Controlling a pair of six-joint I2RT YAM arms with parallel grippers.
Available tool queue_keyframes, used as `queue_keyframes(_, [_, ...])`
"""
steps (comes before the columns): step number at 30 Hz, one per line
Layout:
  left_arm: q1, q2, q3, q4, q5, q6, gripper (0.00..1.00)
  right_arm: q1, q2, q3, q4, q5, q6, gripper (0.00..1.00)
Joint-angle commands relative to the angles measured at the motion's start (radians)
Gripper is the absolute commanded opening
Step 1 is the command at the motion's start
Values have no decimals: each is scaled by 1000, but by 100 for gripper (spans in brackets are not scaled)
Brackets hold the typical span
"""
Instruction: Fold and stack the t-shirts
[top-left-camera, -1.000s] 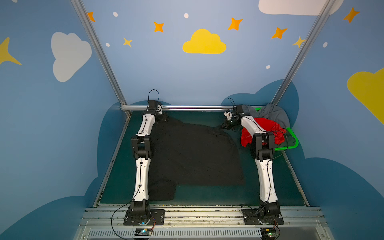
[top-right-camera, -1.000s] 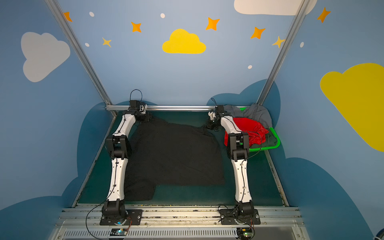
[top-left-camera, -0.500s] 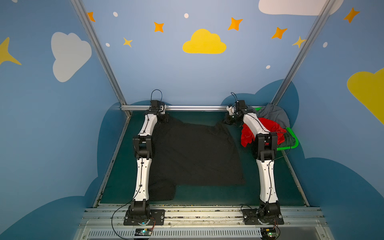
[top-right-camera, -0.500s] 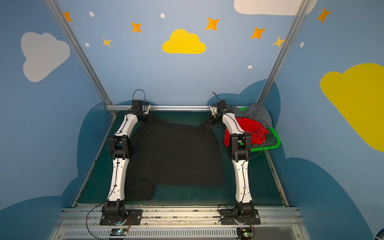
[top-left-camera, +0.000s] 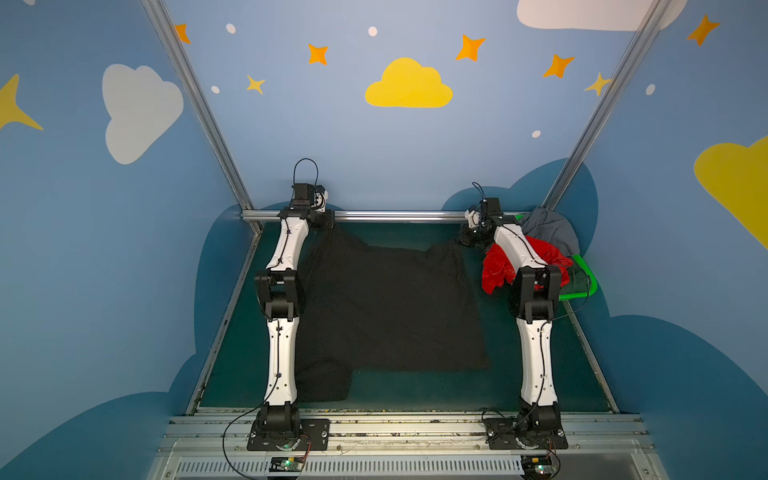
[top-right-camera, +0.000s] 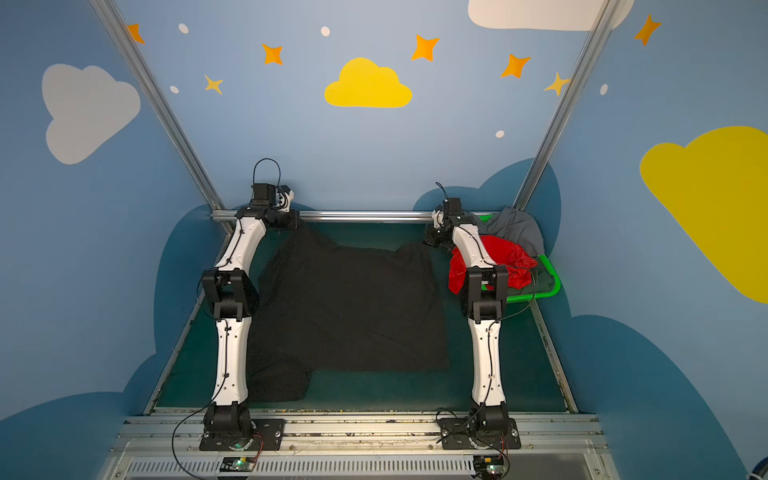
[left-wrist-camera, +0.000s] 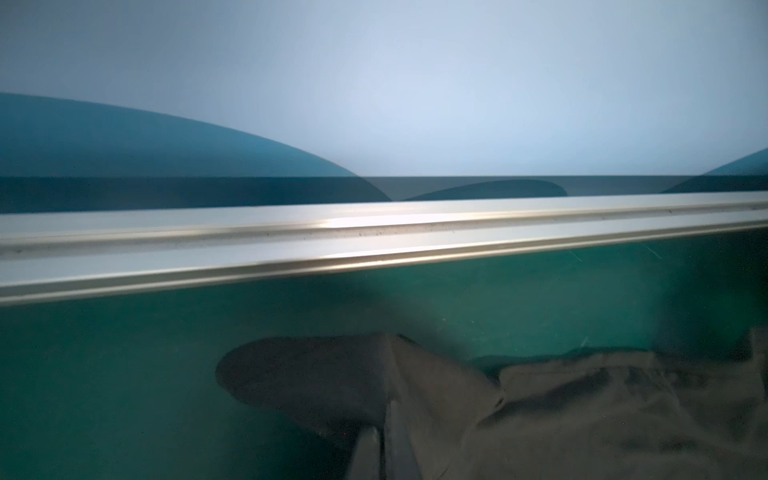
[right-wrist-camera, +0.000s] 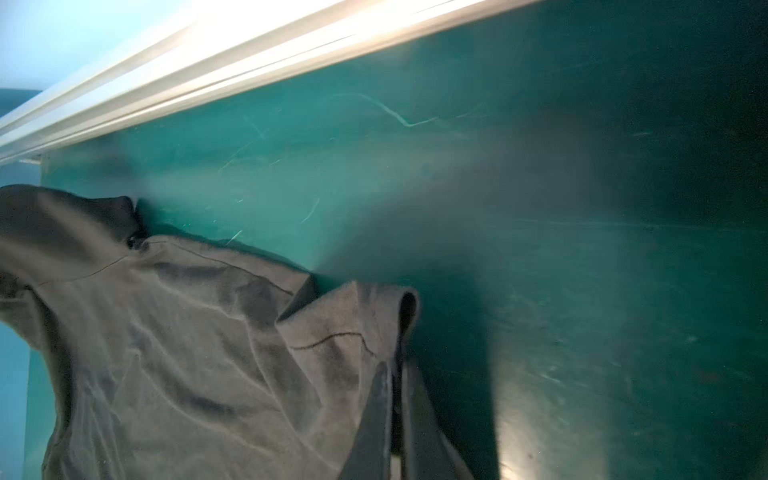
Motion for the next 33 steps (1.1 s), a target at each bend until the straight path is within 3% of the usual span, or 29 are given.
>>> queue_keyframes(1, [2, -103, -86, -50, -29, 15, 4, -9, -55, -7, -23, 18, -3, 0])
queue_keyframes(10, [2, -482, -741, 364, -77, -23, 4, -21, -146, -124, 35, 1, 9, 0])
queue_keyframes(22, [5, -635, -997, 466, -218, -110, 4, -53, -165, -115, 38, -1, -3, 0])
queue_keyframes(27, [-4, -783, -1164, 597, -206, -165, 4, -59, -157, -94, 3, -14, -18, 0])
queue_keyframes(33, [-29, -911, -1373, 719, -262, -220, 4, -60, -244, -259, 81, -29, -30, 0])
